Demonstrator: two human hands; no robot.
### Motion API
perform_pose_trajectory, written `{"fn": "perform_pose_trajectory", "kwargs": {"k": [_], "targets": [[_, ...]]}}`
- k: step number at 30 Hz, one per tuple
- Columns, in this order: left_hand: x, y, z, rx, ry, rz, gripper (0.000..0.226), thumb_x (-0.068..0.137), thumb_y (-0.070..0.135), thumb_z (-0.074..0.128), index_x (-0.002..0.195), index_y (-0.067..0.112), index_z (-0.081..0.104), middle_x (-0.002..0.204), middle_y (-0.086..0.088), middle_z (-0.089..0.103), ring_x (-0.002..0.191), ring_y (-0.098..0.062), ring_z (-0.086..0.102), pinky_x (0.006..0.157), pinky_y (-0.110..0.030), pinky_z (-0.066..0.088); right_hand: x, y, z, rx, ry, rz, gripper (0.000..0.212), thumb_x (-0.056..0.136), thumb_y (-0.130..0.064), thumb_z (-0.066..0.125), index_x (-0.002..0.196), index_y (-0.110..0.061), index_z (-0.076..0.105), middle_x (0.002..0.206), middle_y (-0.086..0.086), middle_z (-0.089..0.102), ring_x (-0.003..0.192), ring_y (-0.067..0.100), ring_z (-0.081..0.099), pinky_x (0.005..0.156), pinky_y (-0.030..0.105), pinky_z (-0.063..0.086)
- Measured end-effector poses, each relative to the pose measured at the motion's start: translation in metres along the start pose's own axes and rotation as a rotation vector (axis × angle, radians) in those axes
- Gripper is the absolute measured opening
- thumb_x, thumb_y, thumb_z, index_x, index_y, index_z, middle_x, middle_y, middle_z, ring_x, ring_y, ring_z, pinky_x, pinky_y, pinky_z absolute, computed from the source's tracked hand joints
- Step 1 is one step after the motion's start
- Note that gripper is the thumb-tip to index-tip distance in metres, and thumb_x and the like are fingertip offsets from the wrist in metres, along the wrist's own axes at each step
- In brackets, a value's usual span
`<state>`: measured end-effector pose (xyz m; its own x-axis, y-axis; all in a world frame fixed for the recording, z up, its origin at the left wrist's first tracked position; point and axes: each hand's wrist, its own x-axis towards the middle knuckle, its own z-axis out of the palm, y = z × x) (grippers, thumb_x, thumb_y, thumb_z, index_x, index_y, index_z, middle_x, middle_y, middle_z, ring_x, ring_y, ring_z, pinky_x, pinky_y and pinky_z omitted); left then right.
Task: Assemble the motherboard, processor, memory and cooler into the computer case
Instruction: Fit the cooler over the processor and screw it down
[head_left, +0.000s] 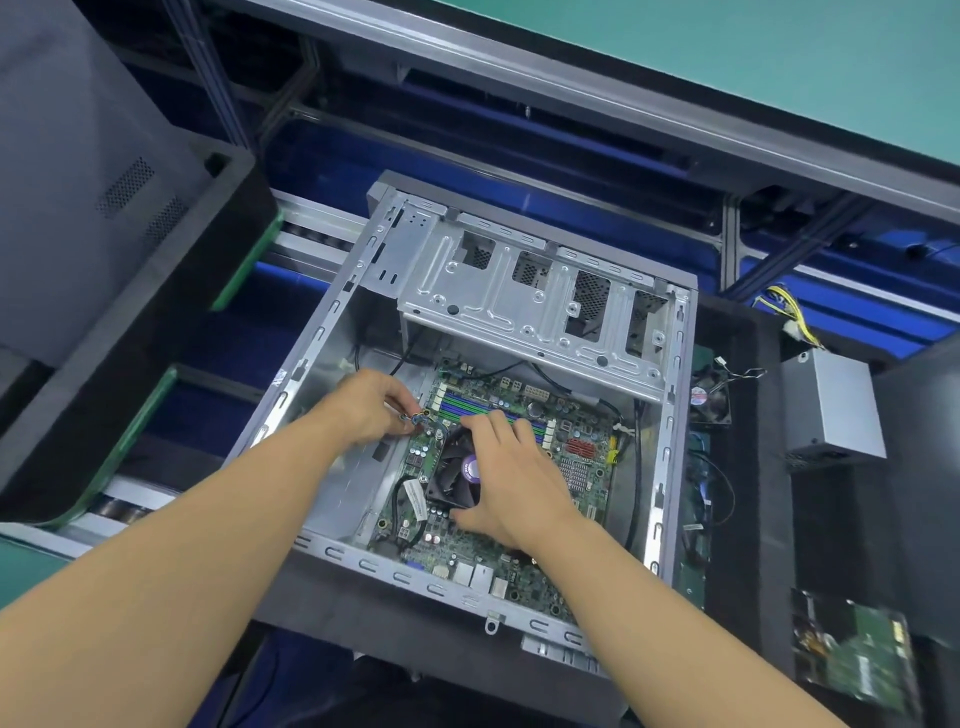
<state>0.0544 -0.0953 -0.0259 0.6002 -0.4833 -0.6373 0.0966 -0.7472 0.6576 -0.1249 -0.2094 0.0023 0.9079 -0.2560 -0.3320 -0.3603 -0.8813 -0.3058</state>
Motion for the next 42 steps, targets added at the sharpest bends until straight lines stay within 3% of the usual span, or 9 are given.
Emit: {"fn": "perform_pose_trajectory", "kwargs": {"k": [4, 10, 14, 17, 23, 28, 34, 38, 42], "targets": [[0.002, 0.001, 0.003, -0.106, -0.02, -0.008, 0.024, 0.078, -0.015, 0.069, 0.075, 0.008, 0.067, 0.081, -0.015, 0.069, 0.078, -0.032, 0.071, 0.071, -0.034, 0.061, 0.001, 0.001, 0.001, 0.003, 0.003, 0.003, 0.096, 0.068, -0.045, 0.086, 0.143, -0.022, 0.03, 0.135, -0.002, 0.038, 0.122, 0.025, 0.036, 0.094, 0.039, 0.045], [0.005, -0.002, 0.004, -0.107, 0.003, 0.009, 0.023, 0.075, -0.015, 0.072, 0.073, 0.007, 0.068, 0.079, -0.017, 0.068, 0.08, -0.035, 0.071, 0.081, -0.042, 0.058, 0.001, 0.001, 0.002, 0.005, 0.016, 0.004, 0.094, 0.068, -0.045, 0.085, 0.142, -0.023, 0.031, 0.133, -0.002, 0.038, 0.121, 0.025, 0.036, 0.092, 0.038, 0.044], [0.005, -0.003, 0.003, -0.105, 0.017, 0.009, 0.024, 0.074, -0.015, 0.074, 0.07, 0.008, 0.069, 0.08, -0.017, 0.07, 0.078, -0.032, 0.072, 0.076, -0.038, 0.059, 0.001, 0.001, 0.002, 0.01, 0.011, 0.007, 0.095, 0.069, -0.046, 0.085, 0.143, -0.023, 0.03, 0.135, -0.002, 0.038, 0.122, 0.025, 0.035, 0.093, 0.039, 0.044], [0.008, -0.003, 0.003, -0.078, 0.057, 0.014, 0.031, 0.073, -0.012, 0.076, 0.06, 0.016, 0.072, 0.073, -0.011, 0.073, 0.068, -0.023, 0.073, 0.062, -0.025, 0.058, 0.001, 0.001, 0.002, 0.013, 0.011, 0.009, 0.095, 0.068, -0.046, 0.085, 0.143, -0.023, 0.03, 0.135, -0.002, 0.038, 0.122, 0.024, 0.036, 0.093, 0.038, 0.044], [0.012, -0.008, 0.004, -0.047, 0.028, 0.007, 0.037, 0.07, -0.011, 0.078, 0.053, 0.021, 0.073, 0.077, -0.013, 0.073, 0.079, -0.03, 0.073, 0.081, -0.041, 0.059, 0.001, 0.002, 0.003, 0.01, 0.008, 0.02, 0.096, 0.068, -0.047, 0.085, 0.143, -0.024, 0.029, 0.136, -0.003, 0.037, 0.123, 0.024, 0.035, 0.093, 0.039, 0.044], [0.01, -0.003, 0.006, 0.151, 0.048, 0.085, 0.021, 0.07, 0.0, 0.084, 0.069, 0.017, 0.072, 0.08, -0.008, 0.072, 0.084, -0.029, 0.072, 0.085, -0.039, 0.058, 0.001, 0.001, 0.003, 0.013, 0.012, 0.025, 0.095, 0.067, -0.046, 0.086, 0.142, -0.024, 0.03, 0.135, -0.003, 0.038, 0.122, 0.024, 0.036, 0.093, 0.04, 0.045], [0.001, 0.004, 0.006, 0.578, 0.024, 0.351, 0.021, 0.079, 0.01, 0.078, 0.099, 0.013, 0.073, 0.083, -0.004, 0.07, 0.081, -0.015, 0.063, 0.074, -0.02, 0.047, 0.001, 0.001, 0.002, 0.009, 0.006, 0.02, 0.096, 0.068, -0.046, 0.085, 0.143, -0.024, 0.03, 0.136, -0.002, 0.038, 0.123, 0.025, 0.035, 0.095, 0.04, 0.045], [0.001, 0.002, 0.003, 0.651, 0.026, 0.443, 0.02, 0.08, 0.012, 0.077, 0.099, 0.018, 0.072, 0.087, -0.003, 0.071, 0.082, -0.013, 0.065, 0.069, -0.017, 0.043, 0.001, 0.001, 0.001, 0.004, 0.001, 0.019, 0.095, 0.069, -0.047, 0.084, 0.143, -0.024, 0.03, 0.136, -0.001, 0.038, 0.123, 0.026, 0.036, 0.095, 0.04, 0.045], [0.004, 0.0, 0.003, 0.727, 0.029, 0.49, 0.018, 0.078, 0.017, 0.079, 0.095, 0.019, 0.072, 0.087, -0.001, 0.071, 0.077, -0.01, 0.06, 0.073, -0.025, 0.051, 0.001, 0.001, 0.001, 0.007, -0.003, 0.019, 0.098, 0.069, -0.047, 0.084, 0.145, -0.024, 0.028, 0.138, -0.002, 0.036, 0.124, 0.026, 0.035, 0.095, 0.04, 0.045]]}}
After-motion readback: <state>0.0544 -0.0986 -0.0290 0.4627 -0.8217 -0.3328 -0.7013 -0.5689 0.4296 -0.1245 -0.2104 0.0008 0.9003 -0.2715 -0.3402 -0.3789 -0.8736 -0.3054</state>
